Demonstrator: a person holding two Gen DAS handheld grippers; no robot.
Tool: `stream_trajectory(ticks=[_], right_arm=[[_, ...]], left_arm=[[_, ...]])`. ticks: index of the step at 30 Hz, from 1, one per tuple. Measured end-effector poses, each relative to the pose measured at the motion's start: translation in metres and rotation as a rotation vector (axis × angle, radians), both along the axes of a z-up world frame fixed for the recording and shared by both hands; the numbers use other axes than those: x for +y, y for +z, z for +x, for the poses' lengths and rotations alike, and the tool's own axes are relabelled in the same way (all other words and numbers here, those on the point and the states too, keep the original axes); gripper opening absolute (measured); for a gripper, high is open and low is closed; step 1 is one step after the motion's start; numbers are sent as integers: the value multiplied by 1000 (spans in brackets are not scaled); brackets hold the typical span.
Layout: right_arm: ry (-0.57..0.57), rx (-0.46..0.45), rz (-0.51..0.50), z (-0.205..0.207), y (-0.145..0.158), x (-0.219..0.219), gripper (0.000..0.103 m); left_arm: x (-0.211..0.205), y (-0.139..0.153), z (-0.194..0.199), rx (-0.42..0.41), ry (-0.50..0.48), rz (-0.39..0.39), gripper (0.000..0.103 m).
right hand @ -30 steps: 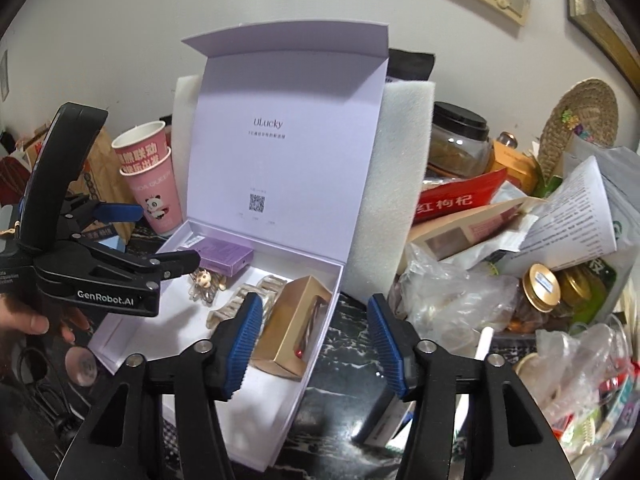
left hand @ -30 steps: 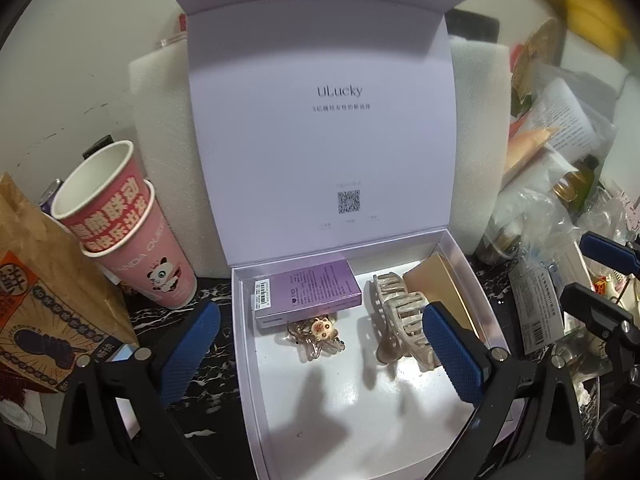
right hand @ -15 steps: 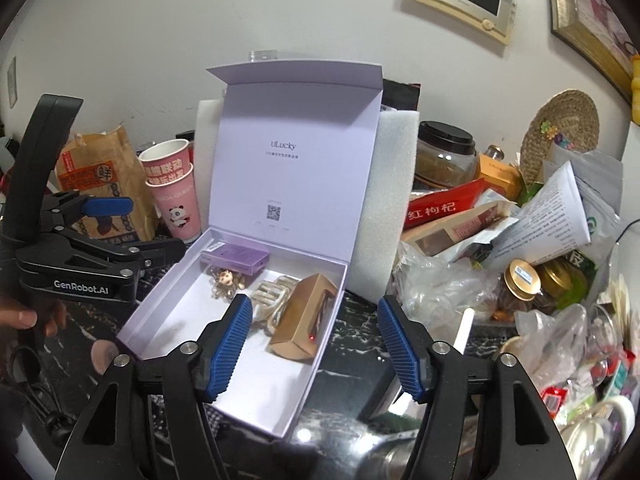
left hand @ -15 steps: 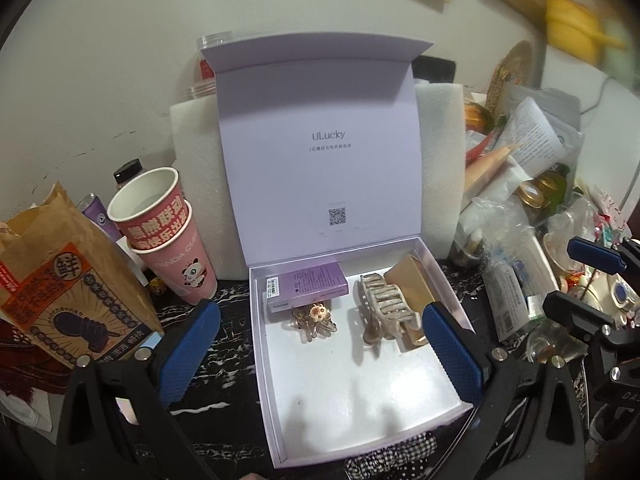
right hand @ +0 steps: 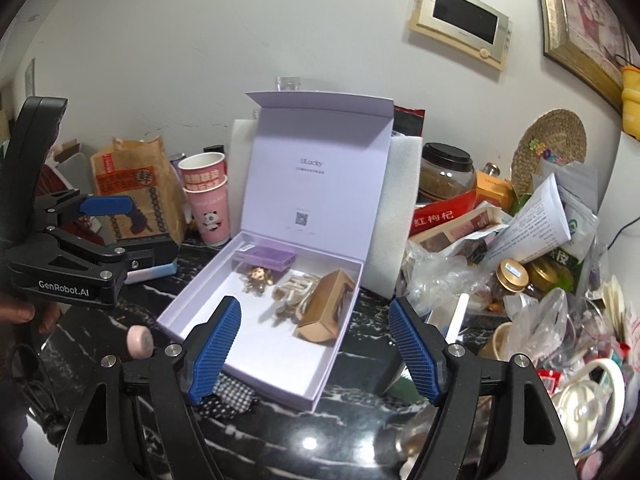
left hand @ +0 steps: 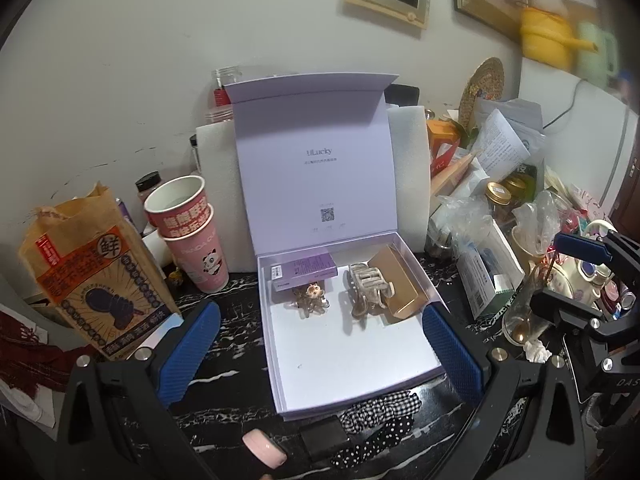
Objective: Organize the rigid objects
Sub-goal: 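Withdraw both open tools from the box back over the table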
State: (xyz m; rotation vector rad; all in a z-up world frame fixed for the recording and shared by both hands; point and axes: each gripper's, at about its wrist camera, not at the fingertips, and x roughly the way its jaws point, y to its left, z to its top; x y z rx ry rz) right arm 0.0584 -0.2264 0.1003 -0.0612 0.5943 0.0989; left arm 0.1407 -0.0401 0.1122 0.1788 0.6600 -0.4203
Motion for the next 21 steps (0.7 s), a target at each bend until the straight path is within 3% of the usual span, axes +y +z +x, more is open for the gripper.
stream_trajectory(ticks=[21], right_arm=[[55, 17, 29, -54, -26, 33, 78]], left_arm=[[47, -23, -61, 17, 90, 1, 103]])
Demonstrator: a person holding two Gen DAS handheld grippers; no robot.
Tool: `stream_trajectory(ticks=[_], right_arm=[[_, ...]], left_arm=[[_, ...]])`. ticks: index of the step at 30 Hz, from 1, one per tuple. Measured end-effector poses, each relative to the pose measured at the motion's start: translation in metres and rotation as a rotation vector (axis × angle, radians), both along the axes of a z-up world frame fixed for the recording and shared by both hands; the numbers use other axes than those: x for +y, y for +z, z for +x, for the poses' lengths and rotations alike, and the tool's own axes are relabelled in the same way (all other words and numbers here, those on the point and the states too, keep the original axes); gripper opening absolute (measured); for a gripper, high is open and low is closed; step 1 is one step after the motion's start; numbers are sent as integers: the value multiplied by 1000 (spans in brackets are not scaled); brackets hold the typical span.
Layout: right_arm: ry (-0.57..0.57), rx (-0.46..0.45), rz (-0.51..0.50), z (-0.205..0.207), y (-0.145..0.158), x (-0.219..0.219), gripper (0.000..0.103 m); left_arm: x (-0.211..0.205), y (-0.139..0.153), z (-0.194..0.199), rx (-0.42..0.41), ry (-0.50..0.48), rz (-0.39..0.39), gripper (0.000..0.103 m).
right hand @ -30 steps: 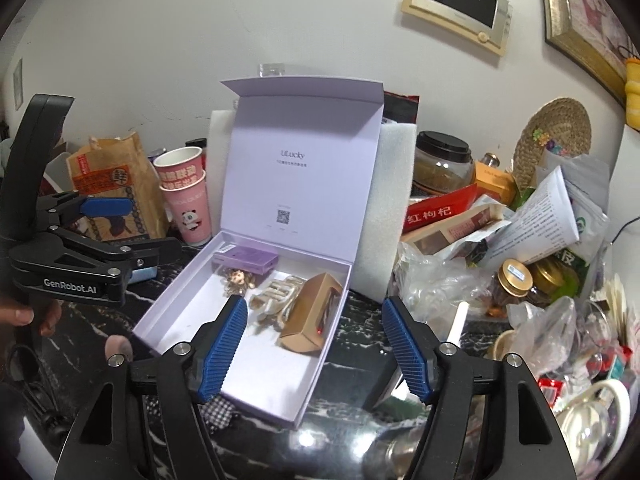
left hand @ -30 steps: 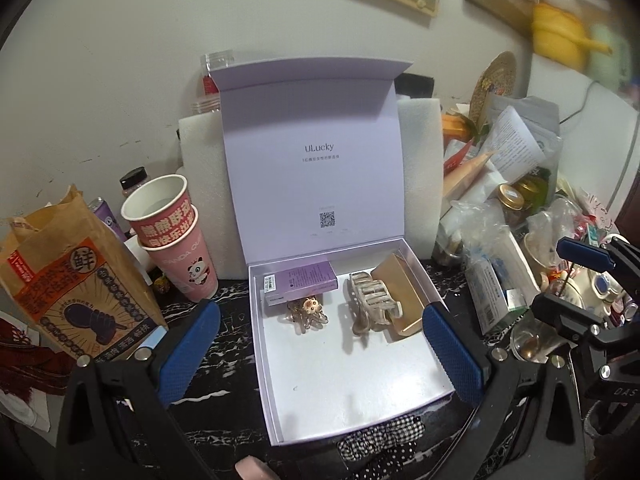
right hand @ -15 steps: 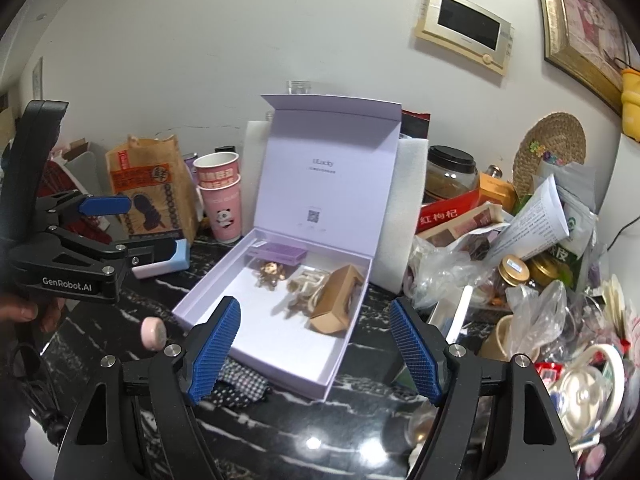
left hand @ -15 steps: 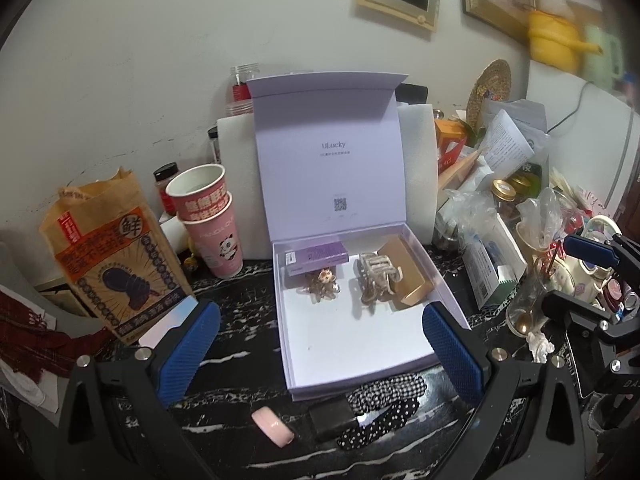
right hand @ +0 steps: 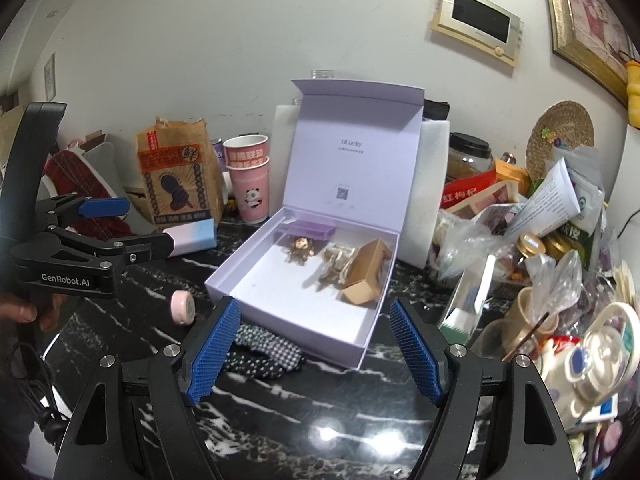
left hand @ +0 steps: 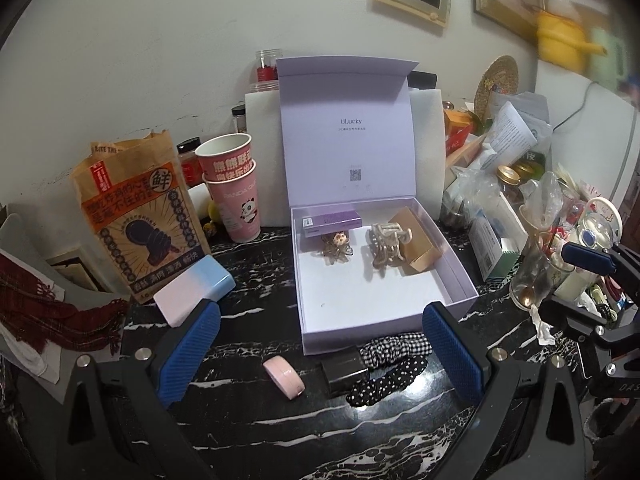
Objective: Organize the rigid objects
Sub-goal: 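Withdraw both open tools from the box back over the table, then close the right tool on the black polka-dot scrunchie while the left tool approaches the black case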
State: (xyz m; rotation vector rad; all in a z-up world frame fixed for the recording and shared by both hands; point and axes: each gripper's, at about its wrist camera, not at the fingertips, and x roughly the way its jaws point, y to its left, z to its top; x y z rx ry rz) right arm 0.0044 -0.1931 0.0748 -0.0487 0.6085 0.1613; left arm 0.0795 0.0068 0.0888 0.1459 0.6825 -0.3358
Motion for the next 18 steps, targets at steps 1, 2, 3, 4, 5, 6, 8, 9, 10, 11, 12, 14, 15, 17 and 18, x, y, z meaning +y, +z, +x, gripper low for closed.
stream_trajectory(ticks=[1, 2, 3, 4, 5, 6, 8, 9, 10, 11, 12, 14, 15, 17, 18], right_arm=[[3, 4, 3, -1, -3, 0, 79], [6, 8, 4, -2, -5, 2, 81], [10, 14, 6, -4, -9, 3, 81], [12, 20, 10, -4, -12, 4, 81], [17, 32, 18, -5, -17, 5, 81], [20, 42, 24, -5, -21, 6, 81], [30, 61, 32, -6, -29, 7, 81], [34, 72, 34, -6, -34, 9, 81], [38, 80, 33, -6, -38, 10, 81], [40, 89, 34, -7, -42, 12, 81], [42, 101, 36, -7, -47, 13, 81], [48, 130, 51, -6, -57, 14, 81], [49, 141, 58, -5, -61, 14, 81], [52, 166, 72, -4, -70, 14, 81], [53, 180, 81, -3, -76, 14, 81]], left_arm=[[2, -3, -3, 3, 4, 1, 103], [3, -5, -5, 6, 5, 1, 103], [4, -7, -6, 9, 5, 1, 103], [5, -10, -8, 14, 5, 1, 103], [6, -14, -10, 22, 1, 1, 103], [6, -17, -11, 27, -9, 1, 103], [6, -25, -16, 35, -17, 8, 103], [5, -28, -17, 39, -17, 12, 103], [5, -32, -18, 46, -19, 14, 103], [5, -36, -19, 55, -25, 12, 103], [5, -40, -20, 64, -34, 7, 103], [6, -48, -23, 82, -44, -6, 103], [6, -51, -23, 87, -46, -9, 103], [7, -58, -25, 97, -49, -14, 103], [8, -61, -26, 102, -48, -17, 103]])
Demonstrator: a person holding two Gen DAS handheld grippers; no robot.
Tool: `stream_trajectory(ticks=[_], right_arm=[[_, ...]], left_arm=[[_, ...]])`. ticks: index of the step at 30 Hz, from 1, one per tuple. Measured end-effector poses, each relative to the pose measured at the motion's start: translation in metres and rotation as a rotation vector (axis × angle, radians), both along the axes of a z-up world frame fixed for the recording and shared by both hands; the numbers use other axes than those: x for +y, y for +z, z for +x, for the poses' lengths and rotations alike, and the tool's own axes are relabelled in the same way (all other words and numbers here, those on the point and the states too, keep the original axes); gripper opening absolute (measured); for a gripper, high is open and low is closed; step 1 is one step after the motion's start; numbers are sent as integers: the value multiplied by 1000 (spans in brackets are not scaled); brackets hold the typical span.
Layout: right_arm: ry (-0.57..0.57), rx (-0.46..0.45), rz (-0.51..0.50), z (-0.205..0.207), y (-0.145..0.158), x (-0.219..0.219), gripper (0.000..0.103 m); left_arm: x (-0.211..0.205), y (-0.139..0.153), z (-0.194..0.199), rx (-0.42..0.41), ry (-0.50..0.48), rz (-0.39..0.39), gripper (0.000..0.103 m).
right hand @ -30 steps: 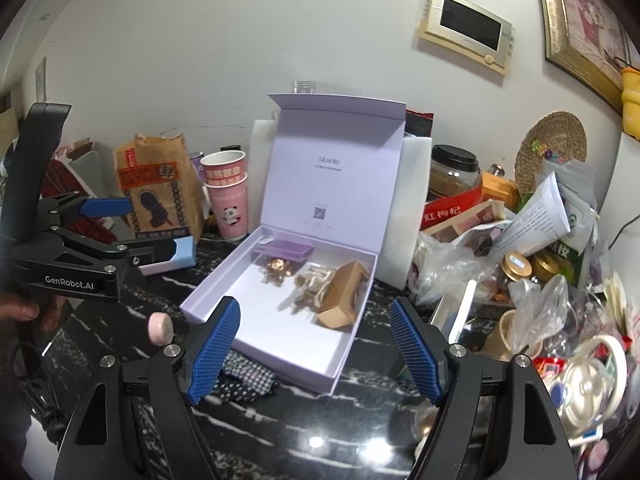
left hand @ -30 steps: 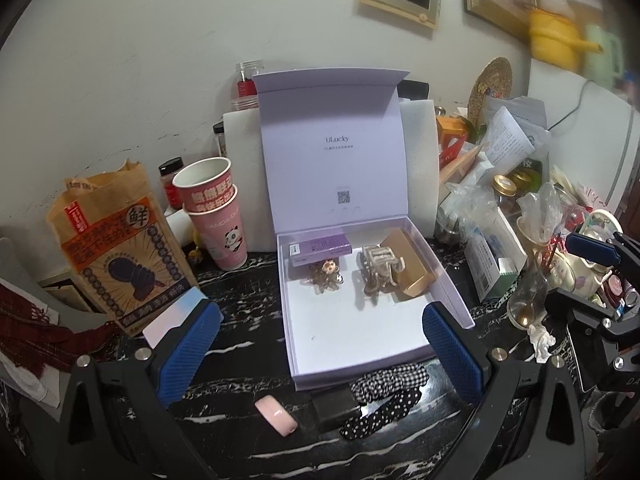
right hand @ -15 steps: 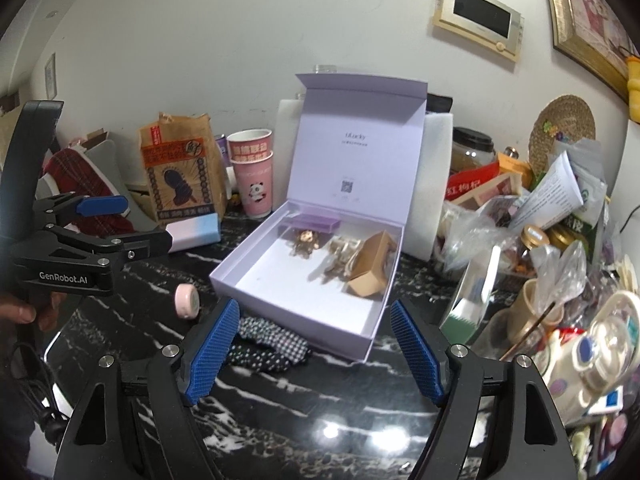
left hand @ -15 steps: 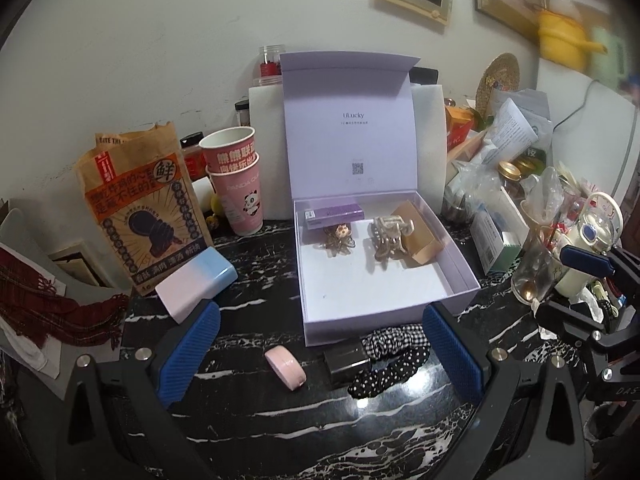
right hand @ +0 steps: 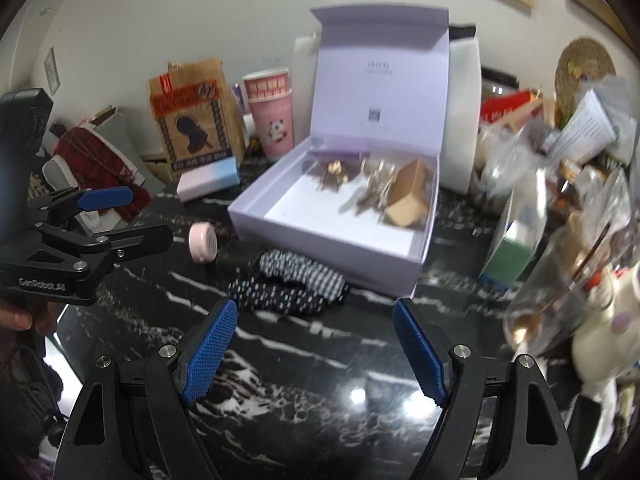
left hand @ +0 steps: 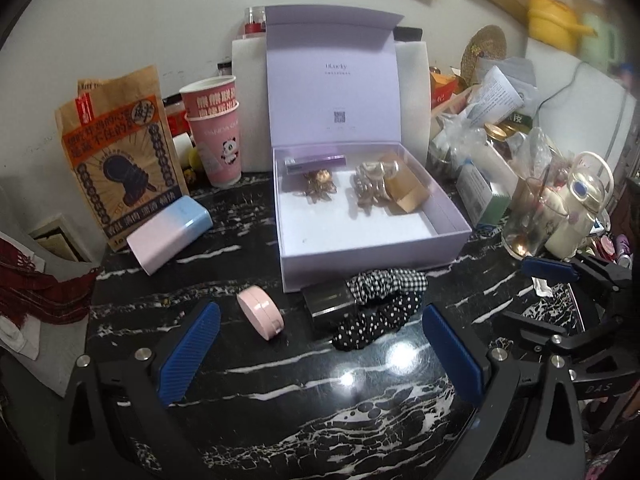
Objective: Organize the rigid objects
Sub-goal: 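Close the right tool on the black polka-dot scrunchie while the left tool approaches the black case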
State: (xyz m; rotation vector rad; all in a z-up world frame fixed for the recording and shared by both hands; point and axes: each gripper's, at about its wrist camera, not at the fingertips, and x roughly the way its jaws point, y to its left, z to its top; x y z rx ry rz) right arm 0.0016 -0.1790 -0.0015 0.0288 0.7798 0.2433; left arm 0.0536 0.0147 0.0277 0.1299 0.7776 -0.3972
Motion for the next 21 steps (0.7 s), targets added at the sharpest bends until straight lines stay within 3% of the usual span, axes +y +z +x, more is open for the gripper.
stream_trajectory(ticks=[11, 16, 19, 21], right_arm=[[22, 88, 50, 13, -39, 8, 82], [38, 113, 64, 25, -52, 16, 89], [38, 131, 59, 34, -58, 22, 103], [46, 137, 58, 40, -62, 27, 103]], left_arm=[[13, -35, 1, 72, 19, -25, 103], [21, -48, 5, 93, 37, -21, 103], [29, -54, 9, 102, 52, -25, 103], [35, -57, 11, 105, 70, -25, 103]])
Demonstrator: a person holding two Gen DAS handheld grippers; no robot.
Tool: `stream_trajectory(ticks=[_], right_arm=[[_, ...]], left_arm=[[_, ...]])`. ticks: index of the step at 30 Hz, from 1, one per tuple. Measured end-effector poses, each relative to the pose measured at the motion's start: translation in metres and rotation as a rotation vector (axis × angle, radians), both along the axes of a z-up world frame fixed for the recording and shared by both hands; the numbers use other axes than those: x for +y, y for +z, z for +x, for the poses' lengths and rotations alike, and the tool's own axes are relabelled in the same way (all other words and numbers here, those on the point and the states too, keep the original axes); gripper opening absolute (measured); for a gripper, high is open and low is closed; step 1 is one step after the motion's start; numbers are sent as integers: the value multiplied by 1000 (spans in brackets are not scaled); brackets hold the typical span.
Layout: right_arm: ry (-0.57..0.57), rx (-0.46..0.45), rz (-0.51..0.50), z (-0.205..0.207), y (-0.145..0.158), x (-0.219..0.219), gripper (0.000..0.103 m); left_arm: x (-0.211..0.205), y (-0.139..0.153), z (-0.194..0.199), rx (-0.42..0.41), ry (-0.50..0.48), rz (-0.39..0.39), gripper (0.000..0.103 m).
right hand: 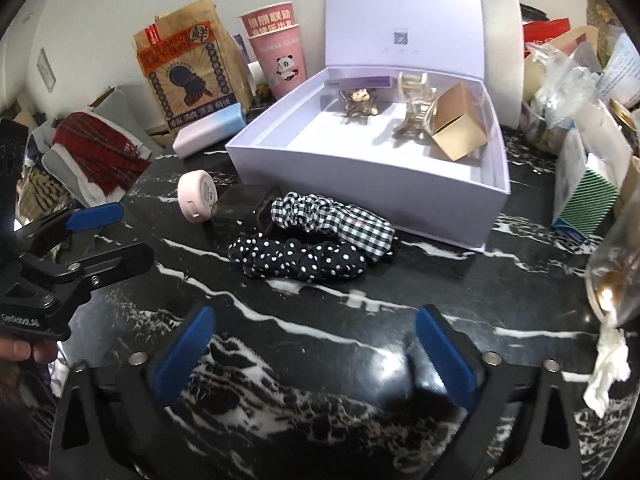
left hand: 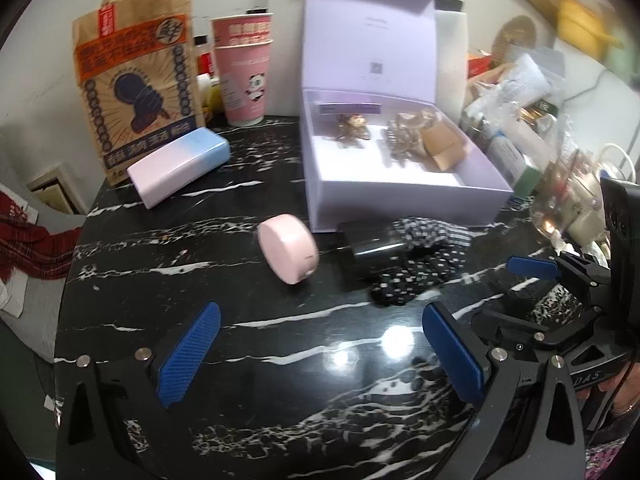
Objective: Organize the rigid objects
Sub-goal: 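Close the right tool on the black polka-dot scrunchie while the left tool approaches the black case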
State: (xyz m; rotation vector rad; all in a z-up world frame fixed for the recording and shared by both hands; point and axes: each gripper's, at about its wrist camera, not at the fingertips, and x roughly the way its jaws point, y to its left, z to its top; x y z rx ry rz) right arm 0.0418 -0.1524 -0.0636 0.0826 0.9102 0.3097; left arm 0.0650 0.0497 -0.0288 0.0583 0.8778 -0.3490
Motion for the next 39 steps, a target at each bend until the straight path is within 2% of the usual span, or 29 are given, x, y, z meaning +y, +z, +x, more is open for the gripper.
stream_trajectory(ticks=[11, 21, 23, 24, 26, 27, 33, 34, 39], right_arm=[[23, 40, -12, 37, -16, 31, 103], [-13, 22, -108, 48, -23, 45, 103], [-17, 17, -90, 47, -23, 41, 103], [-21, 12, -80, 46, -22, 39, 102], [-26, 1, -83, 44, -21, 37, 89], [-26, -7, -89, 43, -21, 35, 87], [-7, -9, -54, 38, -19, 26, 81], [-6, -12, -58, 37, -19, 25, 76], [-5, -8, -48, 30, -18, 14, 75]], left_arm=[[32, -7, 13, 17, 70, 16, 103], [30, -11, 20, 29, 55, 4, 103], [27, -10, 20, 25, 46, 2, 103], [26, -9, 20, 23, 43, 2, 103], [23, -8, 19, 19, 34, 6, 103], [22, -8, 19, 18, 30, 7, 103], [8, -6, 17, 9, -10, 2, 103], [5, -5, 16, 4, -16, 4, 103], [-8, -4, 15, -1, -43, 0, 103]])
